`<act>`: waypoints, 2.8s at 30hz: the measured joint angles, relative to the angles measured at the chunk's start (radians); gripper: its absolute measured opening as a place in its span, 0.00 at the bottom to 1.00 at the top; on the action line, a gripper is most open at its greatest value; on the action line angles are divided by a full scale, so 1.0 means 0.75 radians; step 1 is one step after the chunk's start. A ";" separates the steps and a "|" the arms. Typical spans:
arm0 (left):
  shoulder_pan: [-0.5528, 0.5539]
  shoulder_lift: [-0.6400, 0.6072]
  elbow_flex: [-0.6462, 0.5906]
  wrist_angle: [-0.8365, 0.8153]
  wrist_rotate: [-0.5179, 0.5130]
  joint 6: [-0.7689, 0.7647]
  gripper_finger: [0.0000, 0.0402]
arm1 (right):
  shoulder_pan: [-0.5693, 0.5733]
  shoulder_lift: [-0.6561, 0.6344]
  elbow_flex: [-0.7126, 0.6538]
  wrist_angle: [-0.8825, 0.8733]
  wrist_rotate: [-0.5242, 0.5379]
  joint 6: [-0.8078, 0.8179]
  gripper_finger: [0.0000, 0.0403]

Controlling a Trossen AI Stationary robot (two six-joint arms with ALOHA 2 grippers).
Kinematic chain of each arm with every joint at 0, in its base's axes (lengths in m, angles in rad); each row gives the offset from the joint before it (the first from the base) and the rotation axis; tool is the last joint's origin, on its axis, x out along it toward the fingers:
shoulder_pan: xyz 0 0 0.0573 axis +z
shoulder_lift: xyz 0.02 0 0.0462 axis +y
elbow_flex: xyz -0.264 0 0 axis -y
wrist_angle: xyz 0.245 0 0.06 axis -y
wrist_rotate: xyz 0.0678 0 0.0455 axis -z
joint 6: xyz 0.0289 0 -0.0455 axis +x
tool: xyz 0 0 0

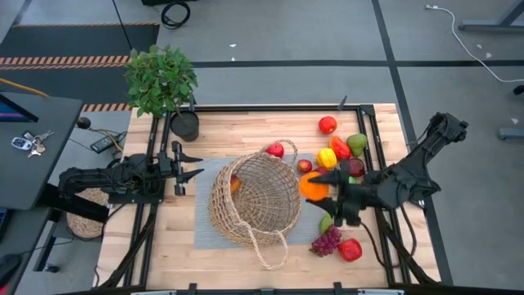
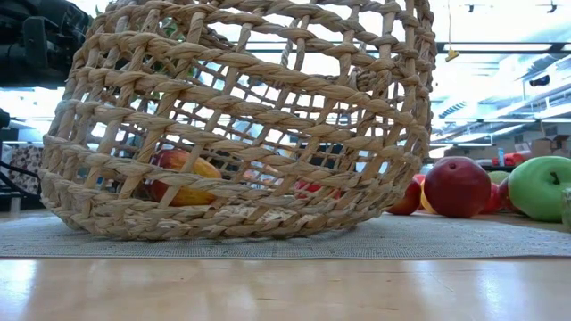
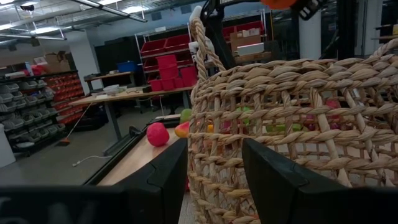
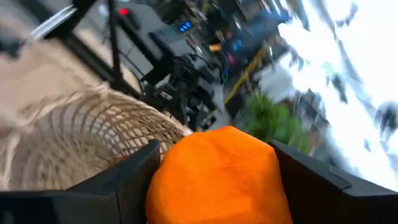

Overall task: Build produce basket
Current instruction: Put the orange into the brown basket, then put the red apple into the brown basket

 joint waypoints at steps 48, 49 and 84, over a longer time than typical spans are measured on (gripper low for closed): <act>0.000 0.000 0.000 0.000 0.000 0.000 0.40 | -0.613 0.697 0.505 -0.422 -1.128 1.097 0.71; 0.000 0.000 0.000 0.000 0.000 0.001 0.40 | -0.631 0.739 0.531 -0.444 -1.134 1.084 0.71; 0.000 0.000 0.000 0.000 0.000 0.000 0.40 | -0.506 0.404 0.572 -0.842 -1.133 0.885 0.87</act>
